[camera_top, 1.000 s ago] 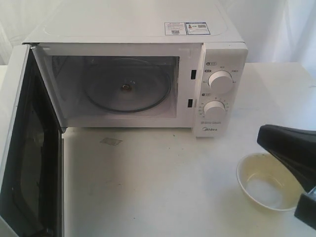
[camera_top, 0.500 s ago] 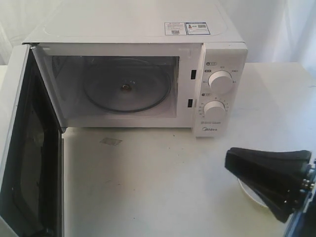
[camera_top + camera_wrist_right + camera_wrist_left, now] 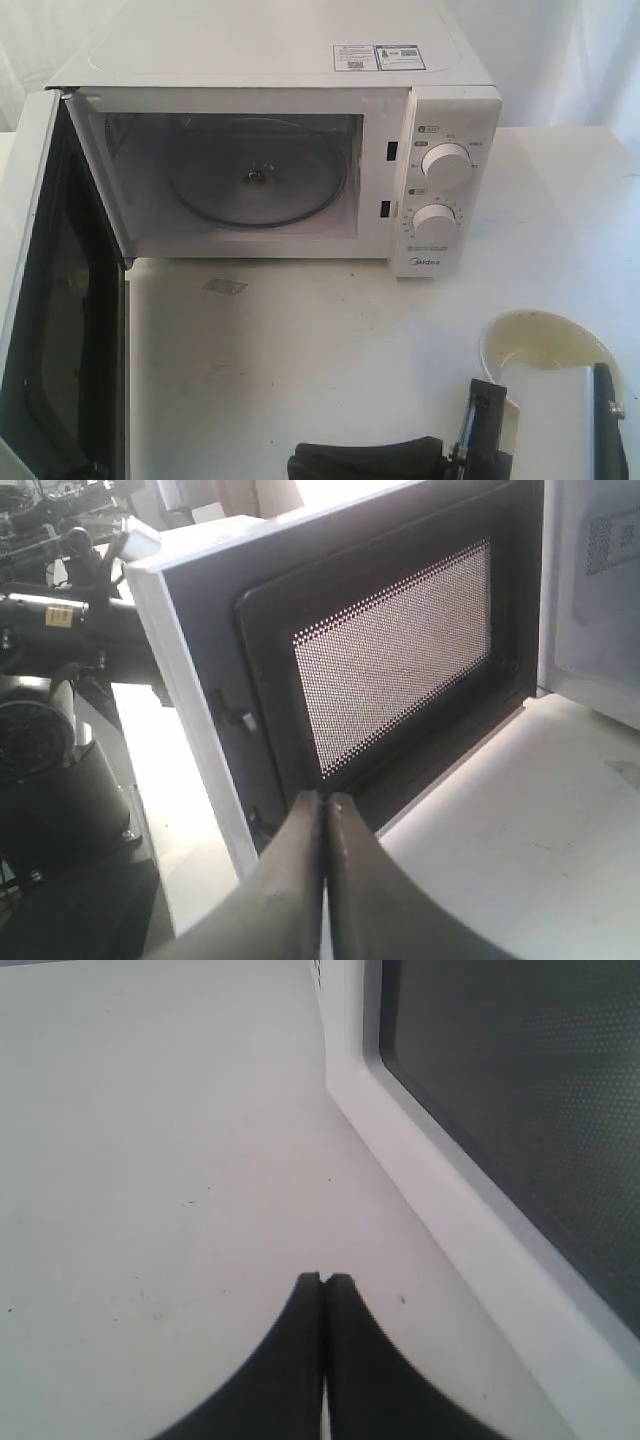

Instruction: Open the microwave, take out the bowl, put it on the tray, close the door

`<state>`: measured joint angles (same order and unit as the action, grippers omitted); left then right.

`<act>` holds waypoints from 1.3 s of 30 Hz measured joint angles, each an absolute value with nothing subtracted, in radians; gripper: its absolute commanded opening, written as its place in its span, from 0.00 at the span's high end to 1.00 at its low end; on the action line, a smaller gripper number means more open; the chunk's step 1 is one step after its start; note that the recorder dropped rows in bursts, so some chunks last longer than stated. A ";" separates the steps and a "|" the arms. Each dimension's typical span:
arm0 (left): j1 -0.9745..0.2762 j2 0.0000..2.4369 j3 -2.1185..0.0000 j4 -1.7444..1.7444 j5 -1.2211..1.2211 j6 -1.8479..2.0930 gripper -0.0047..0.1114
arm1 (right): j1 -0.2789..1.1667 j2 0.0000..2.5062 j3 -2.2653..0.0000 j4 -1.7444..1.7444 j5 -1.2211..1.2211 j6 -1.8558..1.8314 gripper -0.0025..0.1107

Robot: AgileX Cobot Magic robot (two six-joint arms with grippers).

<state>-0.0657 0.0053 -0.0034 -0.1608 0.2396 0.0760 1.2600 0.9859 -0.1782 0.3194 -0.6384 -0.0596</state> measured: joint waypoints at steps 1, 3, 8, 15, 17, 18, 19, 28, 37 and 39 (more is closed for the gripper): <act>-0.066 0.005 -0.003 -0.181 0.232 0.068 0.96 | 1.262 0.994 -0.167 0.319 -0.653 -0.056 0.98; -0.066 0.005 -0.003 -0.246 0.206 0.045 0.96 | 1.265 1.009 -0.145 0.315 -0.679 -0.052 0.98; -0.066 0.005 -0.003 -0.399 0.164 0.000 0.96 | 1.266 1.017 -0.105 0.313 -0.712 -0.052 0.98; -0.066 0.005 -0.003 -0.449 0.157 -0.019 0.96 | 1.266 1.018 -0.074 0.313 -0.766 -0.052 0.98; -0.066 0.005 -0.003 -0.464 0.154 -0.019 0.96 | 1.266 1.018 -0.072 0.313 -0.773 -0.052 0.98; -0.066 0.005 -0.003 -0.469 0.154 -0.019 0.96 | 1.266 1.018 -0.072 0.313 -0.773 -0.052 0.98; -0.066 0.005 -0.003 -0.471 0.154 -0.020 0.96 | 1.266 1.018 -0.072 0.313 -0.775 -0.052 0.98; -0.066 0.003 -0.136 -0.478 0.158 -0.012 0.96 | 1.266 1.018 -0.072 0.313 -0.802 -0.052 0.98; -0.066 0.272 -0.480 -0.445 0.564 0.037 0.96 | 1.266 1.018 -0.072 0.285 -0.813 -0.052 0.98; -0.066 0.359 -0.544 -0.406 0.673 0.023 0.96 | 1.266 1.018 -0.072 0.282 -0.813 -0.052 0.98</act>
<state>-0.0657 0.3586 -0.5443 -0.4056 0.6731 0.0226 1.2664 1.0183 -0.0715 0.2822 -0.8126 -0.0525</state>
